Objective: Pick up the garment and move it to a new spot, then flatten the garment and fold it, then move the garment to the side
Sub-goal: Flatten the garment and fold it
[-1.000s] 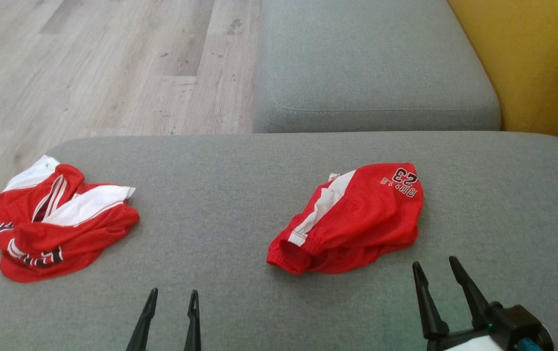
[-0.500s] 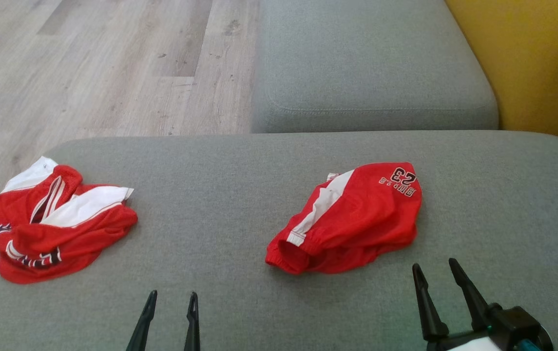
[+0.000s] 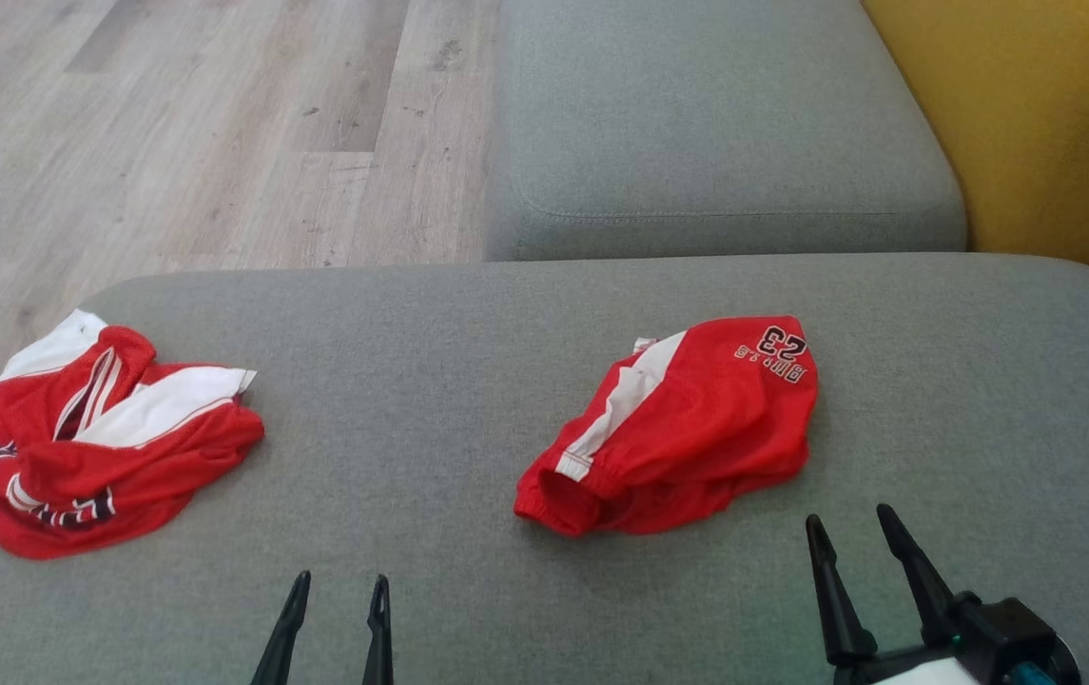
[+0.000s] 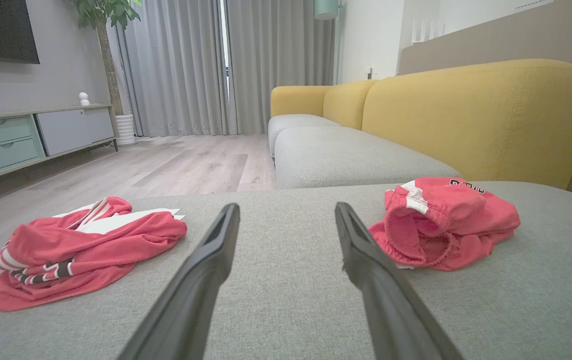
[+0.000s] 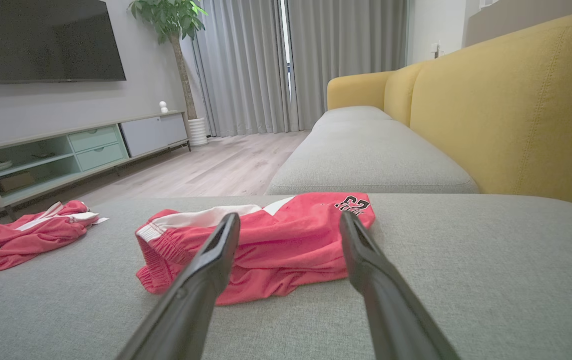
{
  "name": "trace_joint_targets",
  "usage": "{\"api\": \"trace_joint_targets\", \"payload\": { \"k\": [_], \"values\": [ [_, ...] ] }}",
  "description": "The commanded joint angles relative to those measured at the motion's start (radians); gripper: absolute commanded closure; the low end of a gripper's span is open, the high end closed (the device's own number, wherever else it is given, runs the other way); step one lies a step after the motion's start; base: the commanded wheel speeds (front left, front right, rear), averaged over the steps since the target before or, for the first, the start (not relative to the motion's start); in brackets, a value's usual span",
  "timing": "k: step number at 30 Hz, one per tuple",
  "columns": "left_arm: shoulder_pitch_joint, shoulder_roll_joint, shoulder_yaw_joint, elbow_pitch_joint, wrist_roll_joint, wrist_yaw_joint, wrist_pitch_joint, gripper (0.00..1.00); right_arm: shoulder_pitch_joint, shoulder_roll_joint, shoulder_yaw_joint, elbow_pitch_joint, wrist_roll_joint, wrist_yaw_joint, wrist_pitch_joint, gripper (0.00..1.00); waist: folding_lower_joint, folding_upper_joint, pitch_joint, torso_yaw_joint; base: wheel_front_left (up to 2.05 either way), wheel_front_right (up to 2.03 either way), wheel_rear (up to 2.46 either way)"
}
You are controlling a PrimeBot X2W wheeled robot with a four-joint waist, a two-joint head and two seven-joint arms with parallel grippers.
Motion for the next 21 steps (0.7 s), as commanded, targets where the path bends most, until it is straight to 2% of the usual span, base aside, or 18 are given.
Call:
{"api": "trace_joint_targets", "payload": {
  "k": [1,6,11,17,18,21],
  "values": [
    [-0.033,-0.017,0.039,-0.028,0.009,-0.004,-0.009,0.00,-0.042,-0.005,0.018,-0.029,0.004,-0.001,-0.002,0.00,0.0000,0.0000,0.001,-0.001,0.00,0.00,0.00],
    [-0.036,-0.019,0.036,-0.023,0.003,-0.011,-0.009,0.00,-0.042,-0.005,0.019,-0.026,0.013,-0.001,-0.002,0.00,0.0000,0.0000,0.011,-0.010,0.00,0.00,0.00],
    [-0.059,-0.020,0.022,0.034,-0.158,-0.048,-0.009,0.00,-0.052,-0.005,0.012,-0.031,0.038,-0.001,-0.002,0.00,0.0000,0.0000,0.035,-0.032,0.00,0.00,0.00],
    [-0.167,-0.021,-0.104,0.156,-0.319,-0.136,-0.009,0.00,-0.072,-0.005,0.024,-0.039,0.041,-0.001,-0.002,0.00,0.0000,0.0000,0.077,-0.070,0.00,0.00,0.00],
    [-0.167,-0.021,-0.104,0.156,-0.319,-0.136,-0.009,0.00,-0.072,-0.005,0.024,-0.039,0.041,-0.001,-0.002,0.00,0.0000,0.0000,0.077,-0.070,0.00,0.00,0.00],
    [-0.246,-0.021,-0.191,0.212,-0.430,-0.170,-0.005,0.00,-0.084,-0.005,0.035,-0.042,0.037,-0.001,-0.002,0.00,0.0000,0.0000,0.104,-0.090,0.00,0.00,0.00]
  ]
}}
